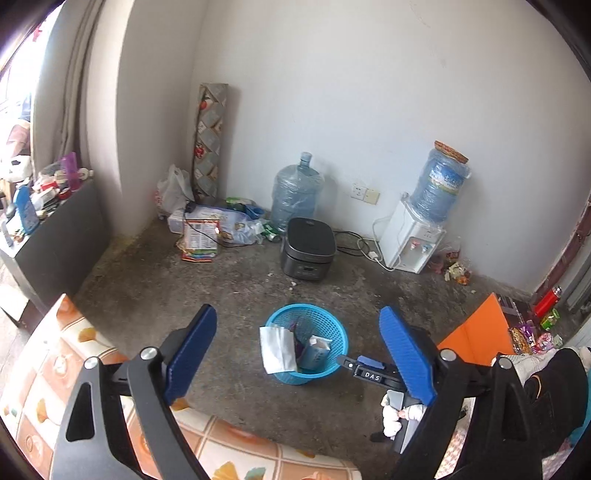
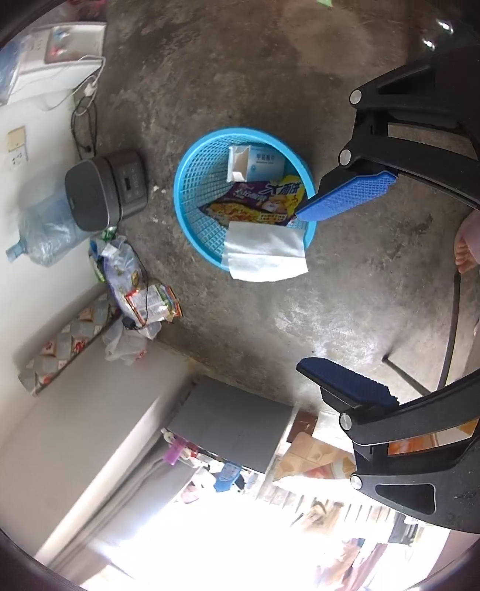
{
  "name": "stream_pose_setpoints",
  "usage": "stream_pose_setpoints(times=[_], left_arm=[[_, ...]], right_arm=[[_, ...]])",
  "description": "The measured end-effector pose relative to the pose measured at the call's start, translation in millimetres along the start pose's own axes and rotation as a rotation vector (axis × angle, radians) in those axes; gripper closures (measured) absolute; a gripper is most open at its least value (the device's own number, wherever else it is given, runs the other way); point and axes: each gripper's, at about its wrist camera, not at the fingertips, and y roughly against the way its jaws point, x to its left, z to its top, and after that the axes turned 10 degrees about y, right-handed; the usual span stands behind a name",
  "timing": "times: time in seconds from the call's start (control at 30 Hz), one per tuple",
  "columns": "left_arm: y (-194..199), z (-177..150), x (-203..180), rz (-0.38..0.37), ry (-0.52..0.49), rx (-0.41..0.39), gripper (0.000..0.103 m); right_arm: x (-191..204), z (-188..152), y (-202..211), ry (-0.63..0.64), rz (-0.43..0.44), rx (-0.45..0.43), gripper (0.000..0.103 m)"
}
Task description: Collect trash
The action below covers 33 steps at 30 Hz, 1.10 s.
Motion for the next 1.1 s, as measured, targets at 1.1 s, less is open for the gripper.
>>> stream_pose_setpoints(times=[1.1], left_arm=[[226,-120,210,0.425,0.564,-0.336,0.007]], right_arm=[[-5,18,-230,-0.027,-0.17,0.368,0.049]])
